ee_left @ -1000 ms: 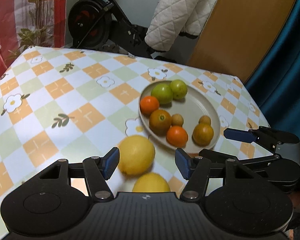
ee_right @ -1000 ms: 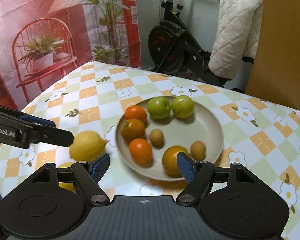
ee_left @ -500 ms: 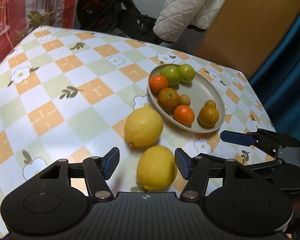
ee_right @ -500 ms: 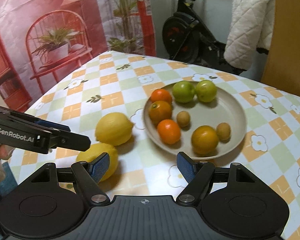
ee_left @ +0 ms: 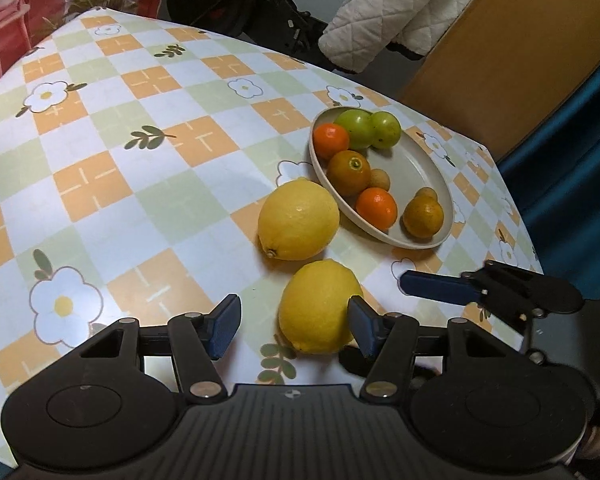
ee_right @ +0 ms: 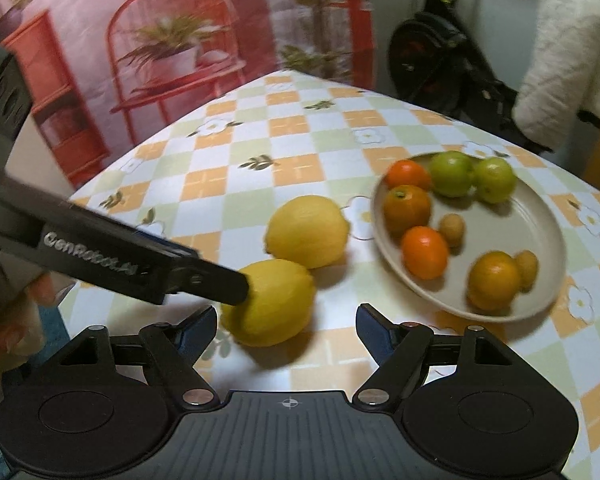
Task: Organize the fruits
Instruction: 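Move both grippers back from the plate to a yellow lemon on the cloth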
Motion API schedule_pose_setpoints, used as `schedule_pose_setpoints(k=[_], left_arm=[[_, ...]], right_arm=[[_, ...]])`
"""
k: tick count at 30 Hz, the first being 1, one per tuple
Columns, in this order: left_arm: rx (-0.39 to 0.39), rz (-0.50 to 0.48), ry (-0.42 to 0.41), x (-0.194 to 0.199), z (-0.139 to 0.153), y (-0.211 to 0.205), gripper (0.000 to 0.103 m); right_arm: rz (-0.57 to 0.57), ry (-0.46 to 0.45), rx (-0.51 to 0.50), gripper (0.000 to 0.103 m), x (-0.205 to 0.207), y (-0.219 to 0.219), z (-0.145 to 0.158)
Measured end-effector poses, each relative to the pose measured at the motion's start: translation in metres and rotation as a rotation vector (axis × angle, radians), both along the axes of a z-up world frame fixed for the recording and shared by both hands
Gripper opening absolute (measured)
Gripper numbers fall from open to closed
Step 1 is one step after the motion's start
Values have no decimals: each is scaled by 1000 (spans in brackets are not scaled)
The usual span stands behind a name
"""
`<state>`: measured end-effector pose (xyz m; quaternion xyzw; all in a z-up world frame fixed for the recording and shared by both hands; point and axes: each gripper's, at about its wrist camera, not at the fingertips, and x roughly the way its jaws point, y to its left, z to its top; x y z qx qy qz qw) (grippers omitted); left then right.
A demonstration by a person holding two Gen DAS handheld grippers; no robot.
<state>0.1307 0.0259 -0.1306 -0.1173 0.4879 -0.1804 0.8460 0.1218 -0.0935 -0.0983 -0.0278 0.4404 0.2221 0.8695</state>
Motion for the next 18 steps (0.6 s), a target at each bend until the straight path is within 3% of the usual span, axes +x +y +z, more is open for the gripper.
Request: schedule_pose_setpoints(k=[12, 15, 18], left_arm=[[-43, -35, 22, 10, -11, -9, 61], [-56, -44, 27, 12, -13, -11, 61], [-73, -59, 32, 13, -15, -12, 54]], right_arm=[[37, 26, 14, 74, 12, 13, -15], [29, 32, 25, 70, 14, 11, -18], [24, 36, 36, 63, 15, 8, -21]])
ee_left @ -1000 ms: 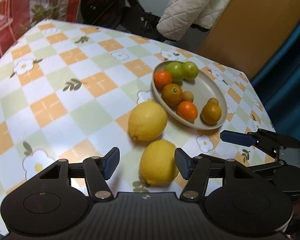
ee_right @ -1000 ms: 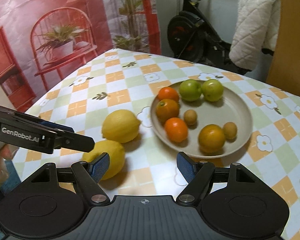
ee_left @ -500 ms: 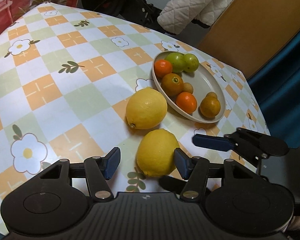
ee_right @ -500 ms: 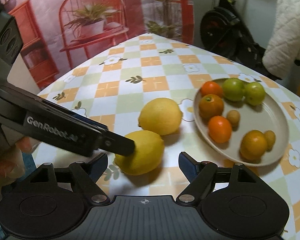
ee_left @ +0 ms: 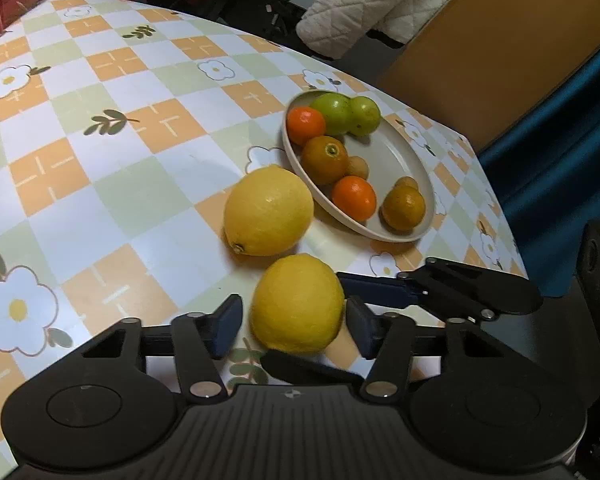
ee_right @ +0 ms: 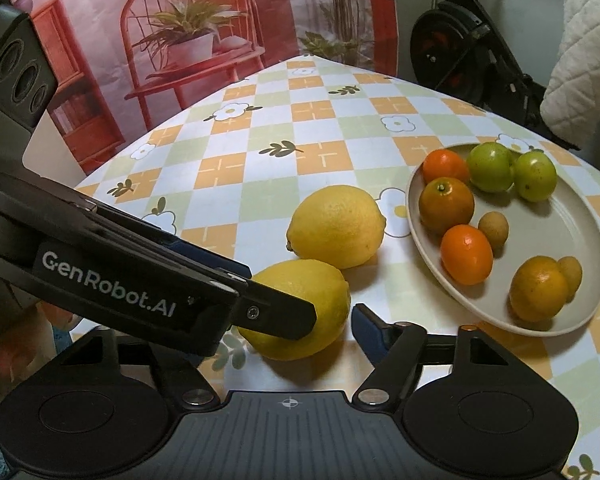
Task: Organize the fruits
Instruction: 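Close the left gripper on the lemon while the right gripper pinches its other side, then lift the lemon with both grippers and carry it over the plate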
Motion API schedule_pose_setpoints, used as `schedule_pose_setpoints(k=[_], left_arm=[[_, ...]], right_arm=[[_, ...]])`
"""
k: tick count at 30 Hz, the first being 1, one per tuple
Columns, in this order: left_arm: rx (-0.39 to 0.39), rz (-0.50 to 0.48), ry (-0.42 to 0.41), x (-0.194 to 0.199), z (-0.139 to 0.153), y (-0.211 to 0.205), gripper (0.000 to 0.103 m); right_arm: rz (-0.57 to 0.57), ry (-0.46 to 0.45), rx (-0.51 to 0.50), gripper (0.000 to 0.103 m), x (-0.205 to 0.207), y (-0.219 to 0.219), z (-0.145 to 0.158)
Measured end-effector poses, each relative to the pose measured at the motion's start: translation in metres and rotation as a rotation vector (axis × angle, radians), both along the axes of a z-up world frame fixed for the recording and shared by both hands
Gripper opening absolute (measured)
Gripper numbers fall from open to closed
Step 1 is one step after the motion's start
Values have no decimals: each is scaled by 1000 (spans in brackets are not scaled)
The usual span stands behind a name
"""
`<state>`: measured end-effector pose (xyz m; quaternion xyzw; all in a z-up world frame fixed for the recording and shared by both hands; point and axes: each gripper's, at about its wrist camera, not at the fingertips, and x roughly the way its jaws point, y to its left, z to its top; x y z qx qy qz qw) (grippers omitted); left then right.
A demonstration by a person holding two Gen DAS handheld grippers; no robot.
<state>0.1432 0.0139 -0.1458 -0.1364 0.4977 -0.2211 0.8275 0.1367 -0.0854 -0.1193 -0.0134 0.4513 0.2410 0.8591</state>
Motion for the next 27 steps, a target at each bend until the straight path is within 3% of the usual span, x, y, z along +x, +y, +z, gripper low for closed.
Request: schedule_pose_setpoints(k=[4, 27], left_arm=[[-10, 1, -2, 0, -1, 1, 54], [-1, -47, -43, 4, 12, -19, 54]], right_arm=[[-17, -4, 21, 58, -1, -6, -1], [-97, -43, 66, 56, -8, -31, 9]])
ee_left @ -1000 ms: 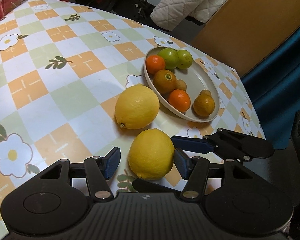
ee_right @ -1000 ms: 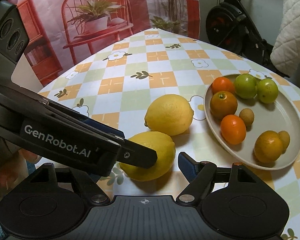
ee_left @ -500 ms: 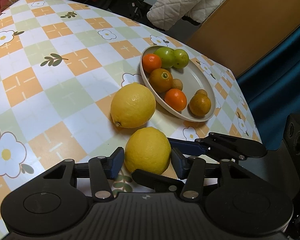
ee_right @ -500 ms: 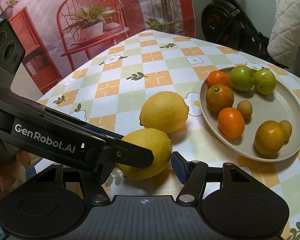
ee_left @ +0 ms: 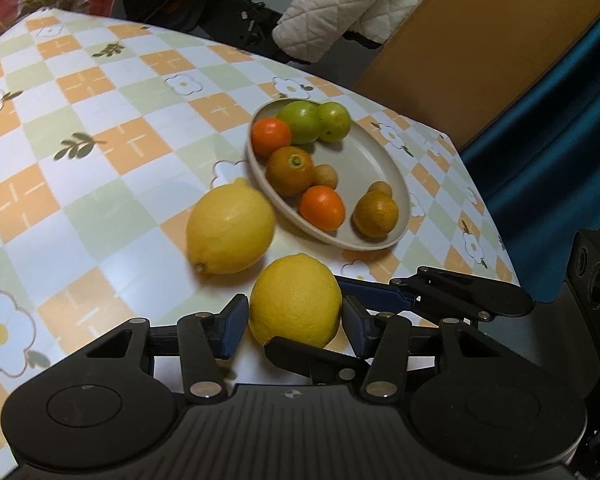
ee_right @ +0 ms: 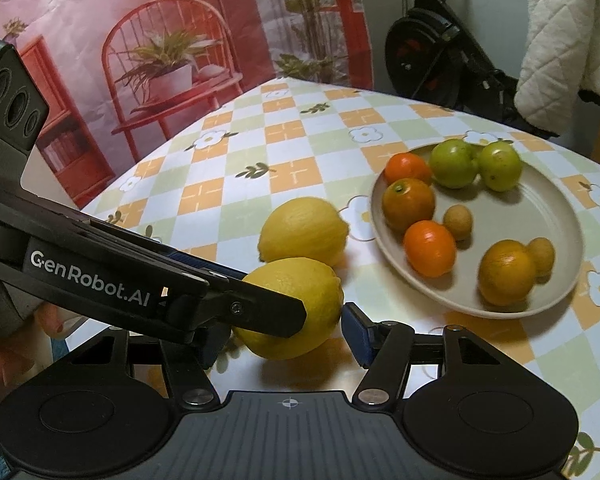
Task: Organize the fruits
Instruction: 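Lift the lemon with both grippers and carry it over the plate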
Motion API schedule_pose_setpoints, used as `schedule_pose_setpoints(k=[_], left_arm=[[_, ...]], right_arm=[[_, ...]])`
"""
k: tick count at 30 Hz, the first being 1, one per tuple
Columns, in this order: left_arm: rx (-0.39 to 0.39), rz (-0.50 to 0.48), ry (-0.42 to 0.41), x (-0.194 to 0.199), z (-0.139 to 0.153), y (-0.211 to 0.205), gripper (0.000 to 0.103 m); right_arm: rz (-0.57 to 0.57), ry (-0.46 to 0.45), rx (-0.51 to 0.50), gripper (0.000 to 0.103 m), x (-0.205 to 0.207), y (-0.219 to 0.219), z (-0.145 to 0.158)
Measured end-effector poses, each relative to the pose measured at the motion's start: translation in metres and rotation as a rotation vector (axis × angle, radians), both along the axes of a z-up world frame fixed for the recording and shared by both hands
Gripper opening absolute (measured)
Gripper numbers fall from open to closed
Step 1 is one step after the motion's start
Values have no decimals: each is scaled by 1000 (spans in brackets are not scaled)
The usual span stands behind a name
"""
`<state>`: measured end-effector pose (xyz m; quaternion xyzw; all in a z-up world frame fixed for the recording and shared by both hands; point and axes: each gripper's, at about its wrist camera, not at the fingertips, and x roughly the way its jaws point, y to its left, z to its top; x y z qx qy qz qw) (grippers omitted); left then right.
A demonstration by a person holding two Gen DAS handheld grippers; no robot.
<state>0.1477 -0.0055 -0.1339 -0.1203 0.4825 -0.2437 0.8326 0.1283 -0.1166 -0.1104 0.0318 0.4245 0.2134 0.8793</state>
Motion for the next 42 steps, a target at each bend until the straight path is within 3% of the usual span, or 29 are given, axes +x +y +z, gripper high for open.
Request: schedule_pose_setpoints(k=[23, 28, 42], left_arm=[[-9, -111, -90, 44, 42, -72, 54], [-22, -113, -103, 64, 46, -83, 48], [-8, -108, -60, 114, 28, -105, 48]], right_arm=[[-112, -117, -40, 56, 24, -74, 37], [-124, -109, -65, 56, 42, -87, 33], [-151, -70, -49, 56, 87, -111, 8]])
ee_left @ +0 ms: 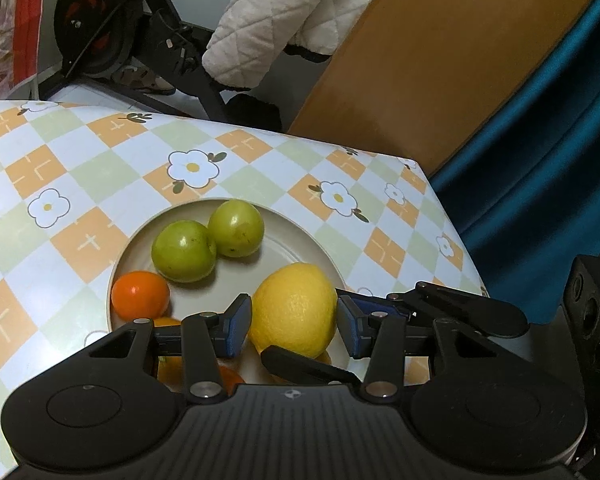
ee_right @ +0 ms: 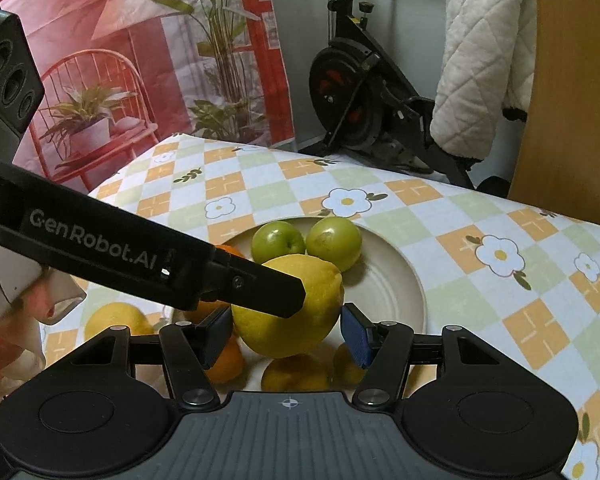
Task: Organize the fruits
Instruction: 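Lift the lemon with both grippers and carry it over the plate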
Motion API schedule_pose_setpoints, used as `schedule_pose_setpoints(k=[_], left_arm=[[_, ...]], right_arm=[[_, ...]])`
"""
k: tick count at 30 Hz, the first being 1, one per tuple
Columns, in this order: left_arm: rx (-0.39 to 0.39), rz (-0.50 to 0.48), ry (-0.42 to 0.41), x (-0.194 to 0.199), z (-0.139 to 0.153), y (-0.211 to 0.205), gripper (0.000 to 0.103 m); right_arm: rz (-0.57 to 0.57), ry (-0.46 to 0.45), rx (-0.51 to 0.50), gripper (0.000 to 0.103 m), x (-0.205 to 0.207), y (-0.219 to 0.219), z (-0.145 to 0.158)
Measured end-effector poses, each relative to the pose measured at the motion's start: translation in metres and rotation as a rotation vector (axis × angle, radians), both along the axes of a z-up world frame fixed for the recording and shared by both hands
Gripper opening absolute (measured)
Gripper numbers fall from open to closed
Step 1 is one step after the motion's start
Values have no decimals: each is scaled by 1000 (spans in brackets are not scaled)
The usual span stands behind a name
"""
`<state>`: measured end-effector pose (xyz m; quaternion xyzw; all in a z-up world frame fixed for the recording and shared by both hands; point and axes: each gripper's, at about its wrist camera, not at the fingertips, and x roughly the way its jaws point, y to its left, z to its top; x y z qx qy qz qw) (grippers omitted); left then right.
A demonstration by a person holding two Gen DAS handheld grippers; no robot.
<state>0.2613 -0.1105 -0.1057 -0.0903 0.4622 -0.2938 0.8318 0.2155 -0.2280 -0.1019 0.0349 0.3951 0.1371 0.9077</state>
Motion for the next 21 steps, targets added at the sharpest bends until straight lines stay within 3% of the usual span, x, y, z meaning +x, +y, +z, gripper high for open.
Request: schedule_pose_setpoints(k=[21], left_arm=[[42, 62, 57, 18, -24, 6, 49]], right_arm=[[58, 65, -22, 56, 30, 11, -24]])
